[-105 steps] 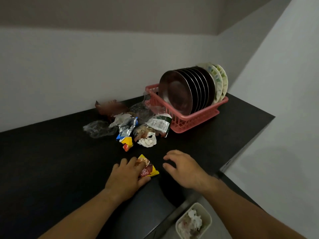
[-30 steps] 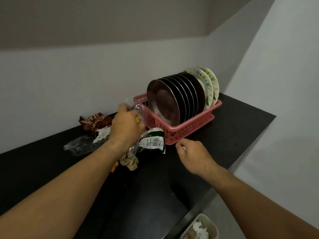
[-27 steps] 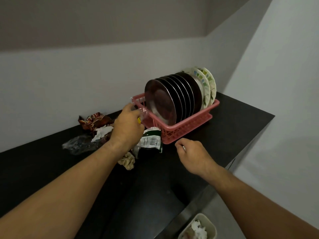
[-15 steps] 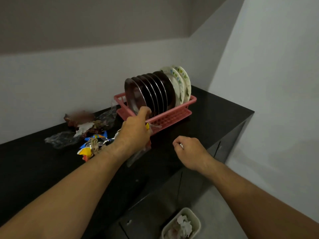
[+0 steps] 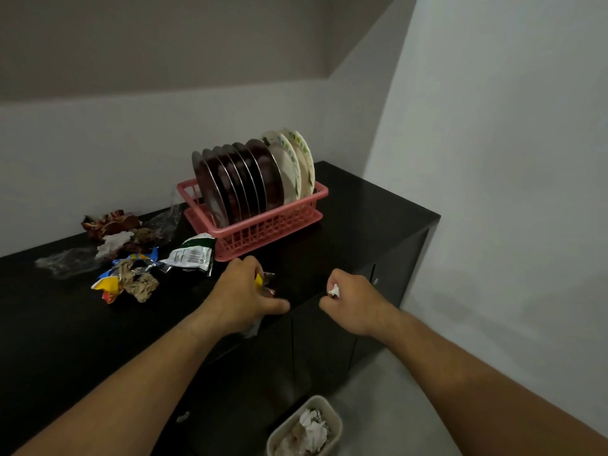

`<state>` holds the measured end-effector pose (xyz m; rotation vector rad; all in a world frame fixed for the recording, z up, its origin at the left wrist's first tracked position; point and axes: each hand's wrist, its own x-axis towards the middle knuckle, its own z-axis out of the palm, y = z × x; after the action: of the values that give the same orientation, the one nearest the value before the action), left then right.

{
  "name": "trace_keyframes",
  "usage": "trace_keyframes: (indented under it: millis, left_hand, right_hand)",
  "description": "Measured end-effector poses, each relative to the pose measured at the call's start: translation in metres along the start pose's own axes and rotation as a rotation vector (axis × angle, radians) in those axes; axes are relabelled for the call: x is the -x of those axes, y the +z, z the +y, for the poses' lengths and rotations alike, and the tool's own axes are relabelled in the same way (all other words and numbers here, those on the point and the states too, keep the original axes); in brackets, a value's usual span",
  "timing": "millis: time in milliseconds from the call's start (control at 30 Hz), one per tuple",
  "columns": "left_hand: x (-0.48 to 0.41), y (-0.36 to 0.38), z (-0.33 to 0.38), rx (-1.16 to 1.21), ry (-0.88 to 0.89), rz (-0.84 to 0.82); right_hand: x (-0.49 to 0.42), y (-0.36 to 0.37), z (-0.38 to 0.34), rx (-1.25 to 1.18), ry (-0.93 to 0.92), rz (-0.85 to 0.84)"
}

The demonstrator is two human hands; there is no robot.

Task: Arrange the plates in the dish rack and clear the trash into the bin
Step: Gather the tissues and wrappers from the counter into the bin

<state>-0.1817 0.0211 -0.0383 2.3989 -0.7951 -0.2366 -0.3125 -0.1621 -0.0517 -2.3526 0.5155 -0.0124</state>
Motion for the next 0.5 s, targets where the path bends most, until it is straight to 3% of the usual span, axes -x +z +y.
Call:
trace_keyframes:
  millis: [100,367,500]
  left_hand:
    - [0.008,0.012,0.006,-0.010,-0.034,-0.154]
    - [0.016,0.040,-0.006,0.090,0.073,-0.144]
    - [0.027,0.062,-0.025,0.115,0.150,-0.381]
  right_hand:
    - [0.004,-0.007,0.008,0.010,-0.010,-0.043]
    - [0.001,0.017,0.026,0.108,0.006,-0.059]
    - [0.000,0.051,0.049,0.132,0.070,-0.065]
